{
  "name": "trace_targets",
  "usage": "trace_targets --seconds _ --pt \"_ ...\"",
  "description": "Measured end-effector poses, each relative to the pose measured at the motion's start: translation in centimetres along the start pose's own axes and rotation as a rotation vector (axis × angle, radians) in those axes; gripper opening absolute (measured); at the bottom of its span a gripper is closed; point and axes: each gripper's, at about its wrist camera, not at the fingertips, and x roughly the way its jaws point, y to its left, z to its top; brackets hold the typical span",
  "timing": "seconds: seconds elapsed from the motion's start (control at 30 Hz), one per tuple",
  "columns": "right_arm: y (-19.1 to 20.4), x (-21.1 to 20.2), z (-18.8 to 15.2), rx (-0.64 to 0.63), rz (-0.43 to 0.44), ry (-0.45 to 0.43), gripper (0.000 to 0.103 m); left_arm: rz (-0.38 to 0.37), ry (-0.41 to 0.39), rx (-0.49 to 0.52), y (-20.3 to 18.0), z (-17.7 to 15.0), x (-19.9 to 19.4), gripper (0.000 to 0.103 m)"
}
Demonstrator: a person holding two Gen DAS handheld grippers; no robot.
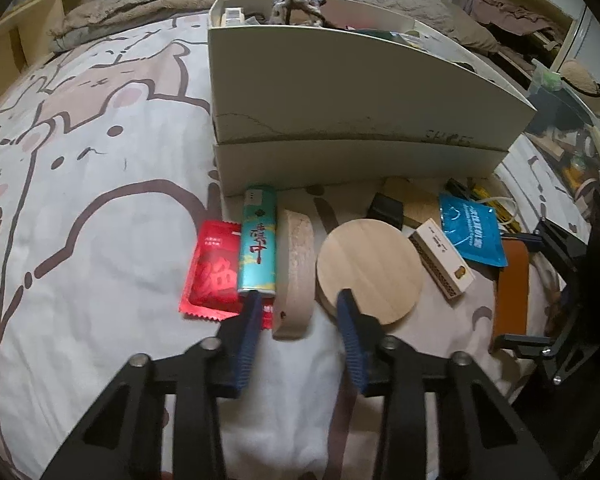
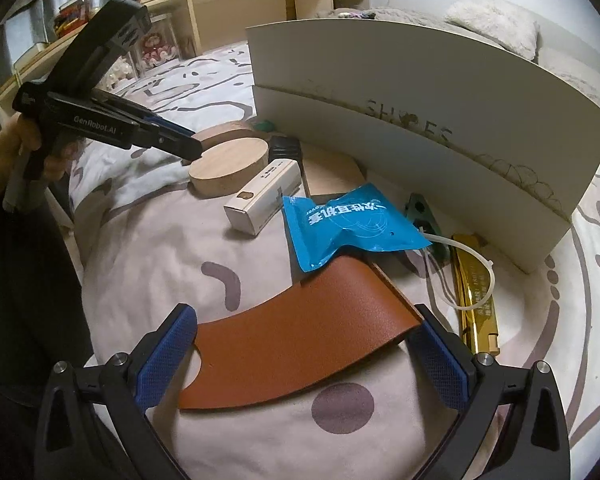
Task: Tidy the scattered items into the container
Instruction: 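Lower the left tool to the curved wooden piece while the right tool nears the brown leather strip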
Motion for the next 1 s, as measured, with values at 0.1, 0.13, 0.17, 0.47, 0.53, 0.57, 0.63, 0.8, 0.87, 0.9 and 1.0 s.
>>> trace_targets --seconds 0.1,0.13,0.17,0.47,0.53,0.57,0.63,0.8,0.87,0.9,1.0 --pt "0.0 0.0 0.0 0.002 0.002 -0.004 0.103 -0.011 0.006 -0.012 0.3 0.0 -0.1 0.023" --pt "0.0 0.0 0.0 0.002 0.002 -0.005 0.103 -0.009 0.011 -0.016 0.4 -0.1 -0.1 0.020" --pt "0.0 0.0 0.0 0.001 0.002 -0.006 0.103 -0.009 0.016 -0.020 0.5 -0.1 0.0 0.020" --pt "-0.1 -0.3 0.1 -0.054 0.024 0.021 0.103 -0.031 0.025 0.011 0.2 -0.3 -1.2 0.017" --pt "-0.1 -0.5 0.1 -0.059 0.024 0.026 0.103 -0.035 0.021 0.011 0.4 -0.6 -1.6 0.016" --pt "-0.2 -0.6 0.2 -0.061 0.023 0.027 0.103 -0.040 0.020 0.006 0.5 -0.7 -1.8 0.016" --pt "-0.5 -0.9 0.3 -0.056 0.014 0.027 0.103 -0.055 0.019 0.003 0.7 -1.2 -2.2 0.016" --pt "-1.3 -1.9 1.5 -0.012 0.019 -0.032 0.103 -0.090 0.041 0.019 0.4 -2.5 -2.4 0.016" --pt "-1.6 -2.0 2.1 0.016 0.046 -0.049 0.103 -0.080 0.057 0.036 0.2 -2.9 -2.0 0.016" --pt "-1.5 -1.9 2.4 0.024 0.055 -0.052 0.103 -0.069 0.061 0.044 0.1 -2.9 -1.8 0.016" --pt "-1.0 -1.4 2.7 0.002 0.035 -0.054 0.103 -0.041 0.057 0.054 0.0 -2.9 -1.4 0.016"
